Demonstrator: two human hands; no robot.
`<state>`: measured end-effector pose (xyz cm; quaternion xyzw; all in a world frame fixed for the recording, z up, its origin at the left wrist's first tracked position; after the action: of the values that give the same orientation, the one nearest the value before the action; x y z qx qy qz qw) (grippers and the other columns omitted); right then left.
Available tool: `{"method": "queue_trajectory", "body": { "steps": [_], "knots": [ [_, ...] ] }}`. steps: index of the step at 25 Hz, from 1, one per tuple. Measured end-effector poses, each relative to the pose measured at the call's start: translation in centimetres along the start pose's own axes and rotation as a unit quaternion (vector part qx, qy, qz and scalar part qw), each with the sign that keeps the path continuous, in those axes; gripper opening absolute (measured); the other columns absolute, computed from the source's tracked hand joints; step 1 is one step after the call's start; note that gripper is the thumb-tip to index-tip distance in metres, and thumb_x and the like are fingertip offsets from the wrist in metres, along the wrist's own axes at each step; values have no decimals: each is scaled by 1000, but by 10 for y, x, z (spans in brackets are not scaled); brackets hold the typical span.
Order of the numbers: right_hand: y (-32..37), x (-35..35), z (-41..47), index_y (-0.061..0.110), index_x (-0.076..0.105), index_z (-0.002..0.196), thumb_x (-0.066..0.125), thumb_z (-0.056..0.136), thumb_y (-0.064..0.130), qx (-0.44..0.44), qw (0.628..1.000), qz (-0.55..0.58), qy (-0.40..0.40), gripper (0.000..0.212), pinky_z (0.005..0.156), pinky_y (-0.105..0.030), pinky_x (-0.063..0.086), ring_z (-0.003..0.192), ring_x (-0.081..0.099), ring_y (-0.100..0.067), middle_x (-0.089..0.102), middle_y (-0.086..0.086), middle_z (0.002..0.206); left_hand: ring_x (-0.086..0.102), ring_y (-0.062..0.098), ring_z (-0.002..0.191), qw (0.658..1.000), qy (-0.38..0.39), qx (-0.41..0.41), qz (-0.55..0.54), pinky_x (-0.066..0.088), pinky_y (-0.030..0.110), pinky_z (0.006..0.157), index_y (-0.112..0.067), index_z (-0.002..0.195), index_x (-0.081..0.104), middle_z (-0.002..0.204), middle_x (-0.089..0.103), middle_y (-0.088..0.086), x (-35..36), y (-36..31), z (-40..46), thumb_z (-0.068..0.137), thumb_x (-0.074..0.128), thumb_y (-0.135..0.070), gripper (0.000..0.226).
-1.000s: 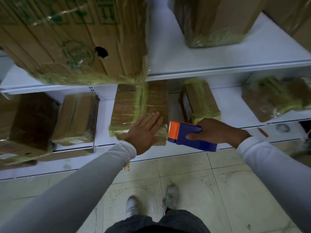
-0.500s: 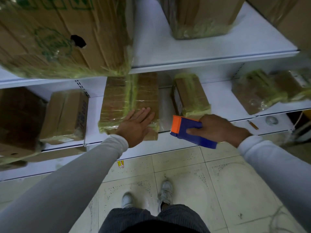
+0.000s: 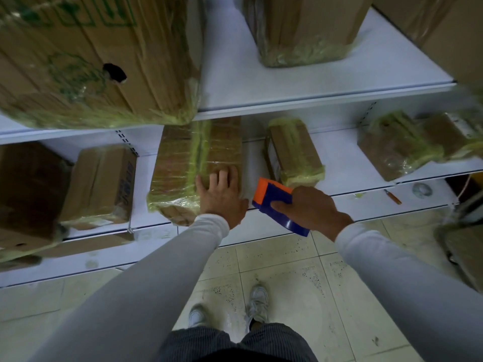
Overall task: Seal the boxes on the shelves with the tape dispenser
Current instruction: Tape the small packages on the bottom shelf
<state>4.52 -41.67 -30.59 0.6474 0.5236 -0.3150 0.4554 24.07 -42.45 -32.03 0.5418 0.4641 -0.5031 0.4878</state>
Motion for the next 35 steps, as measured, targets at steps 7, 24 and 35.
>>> {"method": "queue_trajectory", "body": {
  "steps": [7,24,35],
  "knots": [
    [-11,-26,-9,16,65,72,61,79,69,-98,988,119,2,53,52,-25,36,54,56,-12,64,-1,60,28,21,141,981,-32,190,-37,14,53,114,-21,146,32,155,29,0,5,61,-35,80,55,-50,76],
    [20,-32,-42,11,69,81,61,84,62,-52,989,135,-9,51,62,-37,51,66,68,-24,70,-7,70,23,27,141,986,23,19,-161,17,44,115,-18,146,28,155,24,10,-11,55,-24,82,42,-71,84],
    [16,-35,-37,10,66,77,67,79,59,-87,977,193,31,49,58,-28,42,58,63,-20,69,-3,65,21,28,144,959,45,196,-200,15,45,119,-16,146,33,156,21,7,2,99,-46,83,54,-49,75]
  ]
}}
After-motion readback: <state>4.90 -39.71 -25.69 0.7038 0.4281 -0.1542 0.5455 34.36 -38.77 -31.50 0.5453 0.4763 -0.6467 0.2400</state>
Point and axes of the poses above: each hand's wrist, its own z-axis towards the middle knuckle, its own x-axis out of the palm, y = z × x, the point moved 5 cm from there along z, towards the middle knuckle
